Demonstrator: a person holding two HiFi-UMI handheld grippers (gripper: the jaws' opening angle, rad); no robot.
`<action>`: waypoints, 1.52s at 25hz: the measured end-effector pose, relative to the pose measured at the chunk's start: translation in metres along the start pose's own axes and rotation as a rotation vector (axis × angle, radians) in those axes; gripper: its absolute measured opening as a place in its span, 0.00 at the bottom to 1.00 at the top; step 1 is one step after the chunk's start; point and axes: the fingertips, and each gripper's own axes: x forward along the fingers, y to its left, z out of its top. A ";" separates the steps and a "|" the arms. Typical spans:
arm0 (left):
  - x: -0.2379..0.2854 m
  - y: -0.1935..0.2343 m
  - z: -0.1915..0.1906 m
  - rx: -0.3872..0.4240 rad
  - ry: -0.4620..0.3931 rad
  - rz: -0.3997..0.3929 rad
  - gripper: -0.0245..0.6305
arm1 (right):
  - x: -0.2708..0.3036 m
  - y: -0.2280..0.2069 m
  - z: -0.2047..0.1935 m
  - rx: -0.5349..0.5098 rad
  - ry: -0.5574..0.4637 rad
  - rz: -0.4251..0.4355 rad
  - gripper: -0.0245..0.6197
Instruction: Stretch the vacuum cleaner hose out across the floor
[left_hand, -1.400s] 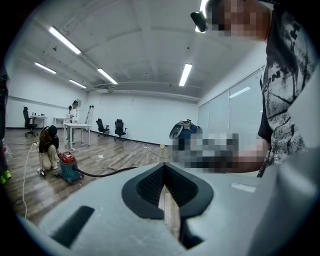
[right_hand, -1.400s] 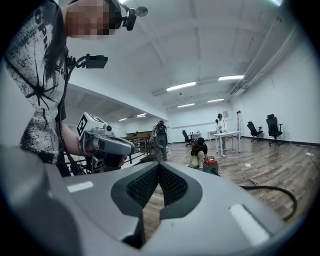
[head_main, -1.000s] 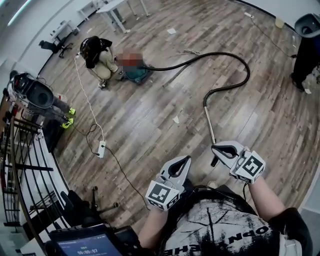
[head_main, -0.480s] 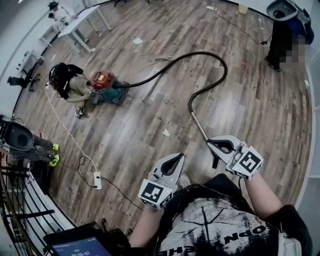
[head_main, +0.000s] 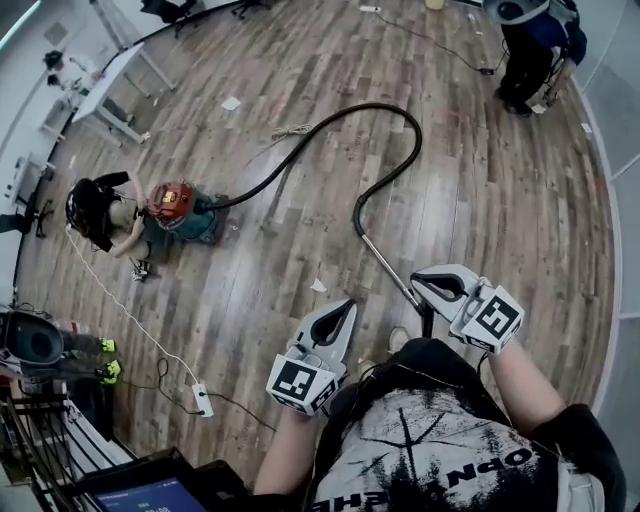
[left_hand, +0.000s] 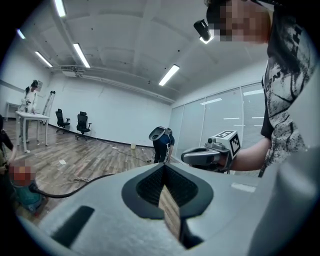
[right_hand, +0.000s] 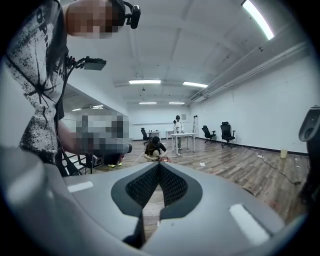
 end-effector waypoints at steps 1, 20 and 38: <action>0.011 0.003 0.003 0.001 0.003 -0.005 0.04 | -0.001 -0.011 0.000 0.004 -0.005 -0.005 0.05; 0.156 0.067 0.001 0.072 0.109 -0.301 0.04 | 0.018 -0.118 -0.043 0.116 0.052 -0.249 0.05; 0.185 0.151 0.006 0.040 0.211 -0.554 0.04 | 0.084 -0.150 -0.103 0.267 0.258 -0.470 0.05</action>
